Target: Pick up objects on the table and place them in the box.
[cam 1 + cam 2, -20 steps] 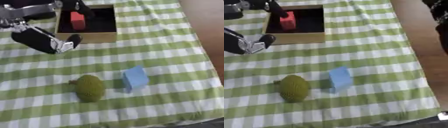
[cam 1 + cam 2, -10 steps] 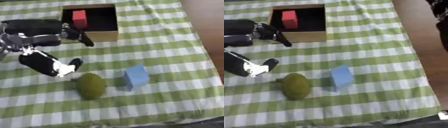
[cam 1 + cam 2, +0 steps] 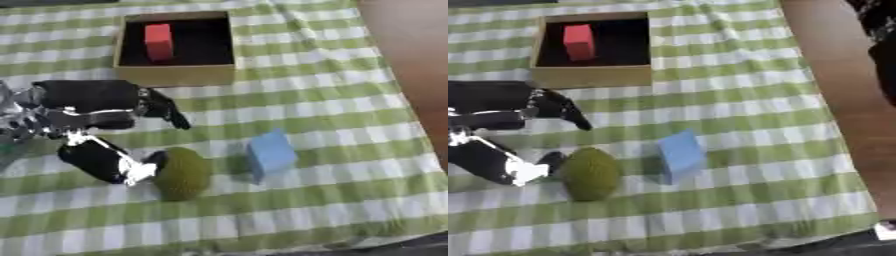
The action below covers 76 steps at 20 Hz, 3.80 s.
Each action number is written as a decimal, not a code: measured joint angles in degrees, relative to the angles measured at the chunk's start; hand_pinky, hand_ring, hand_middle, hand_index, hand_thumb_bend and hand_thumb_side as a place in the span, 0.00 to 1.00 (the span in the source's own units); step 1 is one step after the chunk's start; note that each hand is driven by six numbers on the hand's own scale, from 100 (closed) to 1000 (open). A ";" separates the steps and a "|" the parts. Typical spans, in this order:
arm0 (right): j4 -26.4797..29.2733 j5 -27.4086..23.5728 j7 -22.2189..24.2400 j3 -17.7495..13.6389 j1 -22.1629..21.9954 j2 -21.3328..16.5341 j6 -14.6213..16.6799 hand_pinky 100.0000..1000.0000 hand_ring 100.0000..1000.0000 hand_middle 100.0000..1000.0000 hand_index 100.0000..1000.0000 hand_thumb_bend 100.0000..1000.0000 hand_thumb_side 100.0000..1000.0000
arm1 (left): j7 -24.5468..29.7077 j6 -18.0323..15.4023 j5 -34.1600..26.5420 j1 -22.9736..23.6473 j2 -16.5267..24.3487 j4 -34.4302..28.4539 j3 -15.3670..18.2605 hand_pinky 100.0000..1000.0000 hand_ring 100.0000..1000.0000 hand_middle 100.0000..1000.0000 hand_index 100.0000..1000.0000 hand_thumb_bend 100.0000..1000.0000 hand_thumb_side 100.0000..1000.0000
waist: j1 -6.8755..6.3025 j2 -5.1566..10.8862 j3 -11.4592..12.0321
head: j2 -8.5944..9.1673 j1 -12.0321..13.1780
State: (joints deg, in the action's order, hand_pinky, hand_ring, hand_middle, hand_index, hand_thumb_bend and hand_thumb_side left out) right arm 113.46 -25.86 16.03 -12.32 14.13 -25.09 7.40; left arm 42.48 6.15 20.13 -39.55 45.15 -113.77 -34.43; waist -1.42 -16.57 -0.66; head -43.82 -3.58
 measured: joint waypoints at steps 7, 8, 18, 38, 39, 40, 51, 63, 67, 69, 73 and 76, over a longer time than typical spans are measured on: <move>0.00 0.00 0.09 0.00 -0.01 0.12 -0.35 1.00 0.85 0.58 0.89 0.00 0.53 | 1.12 -0.89 4.72 0.70 -1.43 0.00 -1.26 0.87 0.87 0.79 0.91 0.31 0.51 | 0.00 0.00 -0.08 | 0.00 0.03; 0.00 0.00 0.10 0.00 -0.01 0.13 -0.36 1.00 0.85 0.58 0.89 0.00 0.53 | 1.11 -1.09 5.83 0.75 -1.45 0.00 -1.26 0.88 0.87 0.79 0.91 0.33 0.51 | 0.00 0.00 -0.08 | 0.00 0.03; 0.00 0.00 0.56 0.00 -0.06 0.64 -0.84 1.00 0.85 0.58 0.89 0.00 0.54 | -2.04 -4.03 18.24 2.66 -3.53 2.80 -1.00 0.88 0.87 0.77 0.89 0.52 0.46 | -0.02 0.00 -0.11 | 0.00 0.20; 0.00 0.00 0.96 -0.01 -0.08 1.64 -1.46 1.00 0.86 0.58 0.89 0.00 0.54 | -7.07 -7.39 23.83 3.30 -9.52 14.84 -3.12 0.64 0.61 0.51 0.68 0.16 0.11 | 0.00 0.00 -0.67 | -0.01 0.70; 0.00 0.00 0.94 -0.02 -0.09 1.64 -1.47 1.00 0.86 0.58 0.89 0.00 0.54 | -7.93 -7.31 23.83 3.30 -9.52 14.52 -3.05 0.58 0.56 0.47 0.64 0.12 0.02 | 0.00 0.00 -0.67 | -0.01 0.70; 0.00 0.00 0.92 -0.02 -0.12 1.64 -1.49 1.00 0.86 0.58 0.89 0.00 0.54 | -8.98 -7.15 23.81 3.30 -9.52 13.99 -2.95 0.55 0.54 0.45 0.62 0.09 0.00 | 0.00 0.00 -0.67 | -0.01 0.70; 0.00 0.04 0.78 -0.19 -0.72 1.64 -1.60 1.00 0.86 0.58 0.89 0.00 0.54 | -7.69 -0.78 14.80 3.16 -4.58 2.79 1.74 0.50 0.52 0.45 0.62 0.00 0.10 | 0.00 0.00 -0.07 | -0.01 0.15; 0.00 0.06 0.20 -0.37 -0.94 1.02 -0.86 1.00 0.86 0.58 0.89 0.00 0.53 | -8.85 5.74 5.84 -6.58 -2.53 1.45 9.56 0.50 0.52 0.45 0.61 0.00 0.09 | 0.00 0.00 0.26 | -0.01 -0.33; 0.00 -0.01 0.15 -0.31 -0.12 0.12 0.10 1.00 0.86 0.58 0.89 0.00 0.52 | -10.83 5.57 9.10 -12.34 -5.58 9.60 10.38 0.51 0.52 0.45 0.61 0.00 0.05 | 0.00 0.00 -0.21 | -0.01 -0.07; 0.00 -0.07 0.08 -0.28 0.23 -0.18 0.49 1.00 0.86 0.58 0.89 0.00 0.53 | -12.48 4.63 11.53 -14.41 -7.39 15.09 10.94 0.51 0.53 0.45 0.61 0.00 0.03 | 0.00 0.00 -0.48 | -0.01 0.02; 0.00 -0.34 -0.02 -0.12 0.50 -0.47 1.17 1.00 0.86 0.58 0.89 0.00 0.53 | -16.27 2.20 16.91 -17.23 -10.69 25.91 12.81 0.51 0.53 0.46 0.61 0.00 0.01 | 0.00 -0.04 -0.93 | 0.03 0.47; 0.00 -0.47 -0.16 -0.09 0.51 -0.55 1.50 1.00 0.86 0.58 0.89 0.00 0.53 | -19.24 0.21 20.70 -18.76 -12.80 32.70 14.44 0.51 0.54 0.46 0.62 0.00 0.00 | 0.00 -0.06 -1.14 | 0.11 0.84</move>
State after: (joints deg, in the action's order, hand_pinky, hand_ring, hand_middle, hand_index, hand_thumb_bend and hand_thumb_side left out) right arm 113.46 -26.33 15.87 -12.41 14.64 -25.64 8.90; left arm 23.24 6.36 40.83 -58.31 32.35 -81.07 -19.99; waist -1.42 -16.63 -1.80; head -43.71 -2.74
